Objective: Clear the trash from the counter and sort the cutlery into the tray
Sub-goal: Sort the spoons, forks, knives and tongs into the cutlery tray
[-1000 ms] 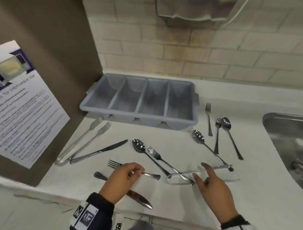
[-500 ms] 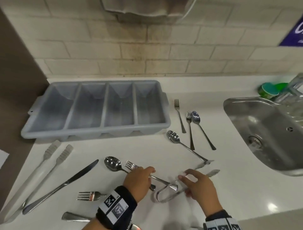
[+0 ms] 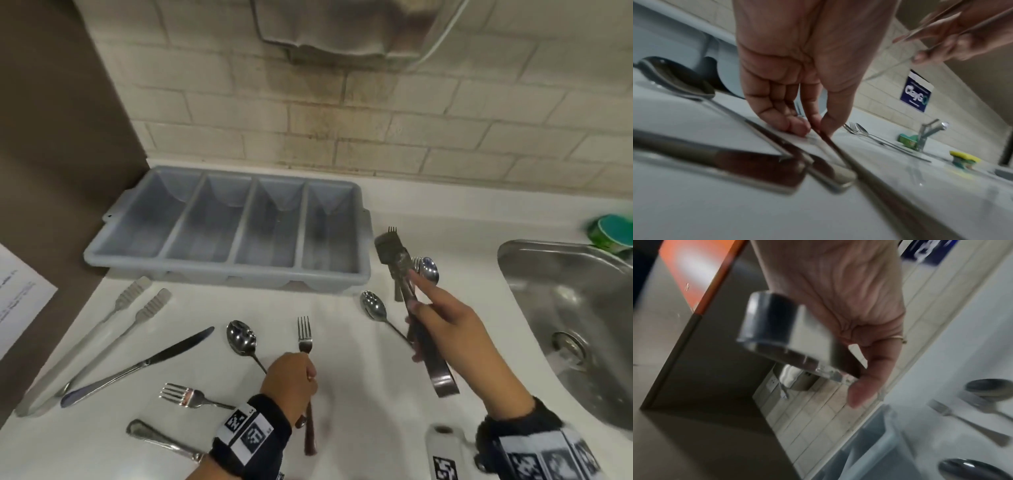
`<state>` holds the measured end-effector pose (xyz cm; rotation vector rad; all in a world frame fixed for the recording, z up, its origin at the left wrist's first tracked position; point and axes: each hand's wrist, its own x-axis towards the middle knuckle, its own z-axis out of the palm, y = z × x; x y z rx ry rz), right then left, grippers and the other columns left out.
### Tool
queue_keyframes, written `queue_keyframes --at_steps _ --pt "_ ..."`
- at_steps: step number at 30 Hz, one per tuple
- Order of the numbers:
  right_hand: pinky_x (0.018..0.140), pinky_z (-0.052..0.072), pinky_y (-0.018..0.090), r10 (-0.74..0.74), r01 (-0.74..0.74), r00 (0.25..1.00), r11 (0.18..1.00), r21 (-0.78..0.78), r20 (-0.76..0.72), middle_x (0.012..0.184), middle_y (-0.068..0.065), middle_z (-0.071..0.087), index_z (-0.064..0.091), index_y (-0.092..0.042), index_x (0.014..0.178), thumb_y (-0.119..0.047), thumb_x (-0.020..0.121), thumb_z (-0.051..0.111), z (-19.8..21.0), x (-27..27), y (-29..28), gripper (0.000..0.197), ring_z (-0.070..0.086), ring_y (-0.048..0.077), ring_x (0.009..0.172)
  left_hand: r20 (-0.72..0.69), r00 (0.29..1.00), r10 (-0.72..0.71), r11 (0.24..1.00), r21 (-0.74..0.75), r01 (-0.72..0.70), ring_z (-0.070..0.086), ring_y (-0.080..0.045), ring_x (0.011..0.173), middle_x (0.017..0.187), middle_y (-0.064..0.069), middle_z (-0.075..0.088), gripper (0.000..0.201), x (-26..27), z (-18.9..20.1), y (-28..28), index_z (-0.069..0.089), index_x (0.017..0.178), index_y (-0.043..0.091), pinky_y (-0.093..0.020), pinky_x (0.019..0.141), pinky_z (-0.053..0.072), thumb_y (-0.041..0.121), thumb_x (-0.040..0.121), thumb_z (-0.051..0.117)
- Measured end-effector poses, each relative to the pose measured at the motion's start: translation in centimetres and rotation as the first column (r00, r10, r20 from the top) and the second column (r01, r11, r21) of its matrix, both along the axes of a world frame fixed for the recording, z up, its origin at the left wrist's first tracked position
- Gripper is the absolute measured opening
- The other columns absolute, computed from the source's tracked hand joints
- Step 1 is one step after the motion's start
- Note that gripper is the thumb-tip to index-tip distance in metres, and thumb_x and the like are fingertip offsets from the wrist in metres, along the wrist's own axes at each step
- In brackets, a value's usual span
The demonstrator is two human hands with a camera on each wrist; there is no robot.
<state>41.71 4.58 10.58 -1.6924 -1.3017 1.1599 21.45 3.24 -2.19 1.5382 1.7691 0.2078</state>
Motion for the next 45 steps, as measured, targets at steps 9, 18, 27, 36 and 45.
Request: queue_keyframes --at_steps 9,18,27,36,45 --pt "0.077 0.044 0.035 0.291 -0.268 0.908 0.956 -0.117 0.3 0.09 0.016 0.056 0.058 -0.008 0.077 -0.027 0.094 0.046 -4.2 -8.2 19.5 0.028 0.055 0.024 0.083 0.422 0.869 0.259 0.904 0.213 -0.372 0.057 0.003 0.061 0.071 0.007 0.07 0.053 -3.7 2.8 -1.3 0.066 0.066 0.046 0.0 0.056 0.043 -0.003 0.084 0.06" --pt "0.084 0.044 0.031 0.54 -0.399 0.662 0.841 -0.366 0.52 0.125 0.023 0.059 0.056 0.009 0.117 -0.014 0.09 0.049 -6.6 -11.4 21.3 0.037 0.056 0.033 0.115 0.465 0.869 0.17 0.948 0.162 -0.272 0.061 -0.002 0.067 0.129 0.04 0.023 0.08 -8.6 8.7 -4.2 0.039 0.12 0.057 -0.02 0.051 0.058 -0.016 0.087 0.039" --pt "0.095 0.043 0.032 0.098 -0.197 0.912 0.957 0.214 0.398 0.127 0.009 0.058 0.051 -0.013 0.127 -0.022 0.089 0.057 -4.8 -4.1 12.3 0.04 0.056 0.027 0.113 -0.042 0.998 -0.039 0.937 0.346 0.051 0.053 -0.022 0.119 0.148 0.0 0.034 0.06 -8.1 12.4 9.9 0.04 0.14 0.01 -0.028 0.1 0.043 -0.016 0.085 0.038" --pt "0.084 0.045 0.035 0.096 -0.076 0.715 0.995 -0.059 0.692 0.121 0.006 0.06 0.059 -0.014 0.116 -0.014 0.084 0.055 -13.8 2.4 3.5 0.032 0.053 0.03 0.107 -0.391 0.901 -0.185 0.975 0.043 0.219 0.051 -0.039 0.122 0.133 -0.026 0.052 0.038 -5.5 6.4 19.9 0.051 0.126 -0.005 -0.041 0.103 0.042 -0.003 0.09 0.039" --pt "0.064 0.045 0.038 0.111 -0.093 0.578 0.993 -0.069 0.808 0.084 0.011 0.065 0.067 -0.007 0.084 -0.001 0.076 0.061 -15.8 1.8 2.5 0.012 0.059 0.033 0.077 -0.214 0.965 -0.151 0.964 0.184 0.191 0.041 -0.032 0.134 0.148 -0.017 0.04 0.057 -5.7 7.3 18.0 0.042 0.139 0.008 -0.034 0.112 0.034 -0.01 0.086 0.037"
